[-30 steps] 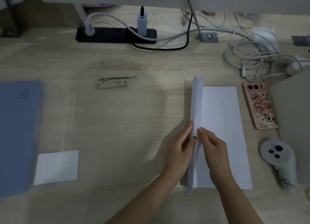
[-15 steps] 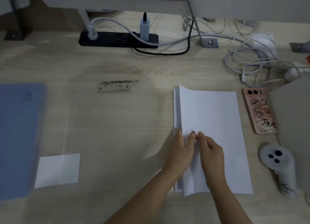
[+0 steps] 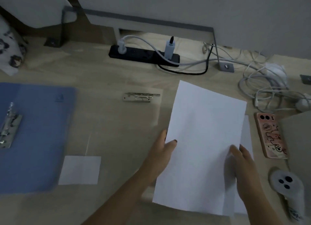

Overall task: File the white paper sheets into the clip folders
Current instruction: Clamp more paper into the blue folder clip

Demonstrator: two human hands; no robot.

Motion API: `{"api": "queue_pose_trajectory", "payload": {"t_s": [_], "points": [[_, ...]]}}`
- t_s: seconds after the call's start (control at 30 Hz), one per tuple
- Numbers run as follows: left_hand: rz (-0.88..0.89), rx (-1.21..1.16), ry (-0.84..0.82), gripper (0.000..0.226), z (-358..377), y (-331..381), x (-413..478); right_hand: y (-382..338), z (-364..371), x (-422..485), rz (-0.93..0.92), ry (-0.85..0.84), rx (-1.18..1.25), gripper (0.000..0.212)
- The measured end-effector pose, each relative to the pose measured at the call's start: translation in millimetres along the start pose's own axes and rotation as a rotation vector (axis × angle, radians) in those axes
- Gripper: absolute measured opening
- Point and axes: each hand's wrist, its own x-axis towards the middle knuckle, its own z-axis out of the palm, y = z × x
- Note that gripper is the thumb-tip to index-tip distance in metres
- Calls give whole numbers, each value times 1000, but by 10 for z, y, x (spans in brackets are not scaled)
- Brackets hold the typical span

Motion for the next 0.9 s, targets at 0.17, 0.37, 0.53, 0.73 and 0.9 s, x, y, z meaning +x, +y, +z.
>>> {"api": "queue_pose_trajectory", "payload": {"t_s": [0.17,0.37,0.53,0.73,0.9], "points": [[-59,-146,187,31,-629,-54,-170,-151,510,-283,-118,-108,28,24],[-159,-75,397,29,-1168,-280,-416,-109,1137,-530,-74,-229,39,22],[-239,38,439,41,-1401,-479,-437,-41,1419,-576,-61,-260,-19,24],[-274,254,397,24,-1570,-571,-292,7,1581,-508,-12,-222,-6,24],[-227,532,461,24,-1667,-590,-248,57,1631,-455,-22,-202,12,23]]}}
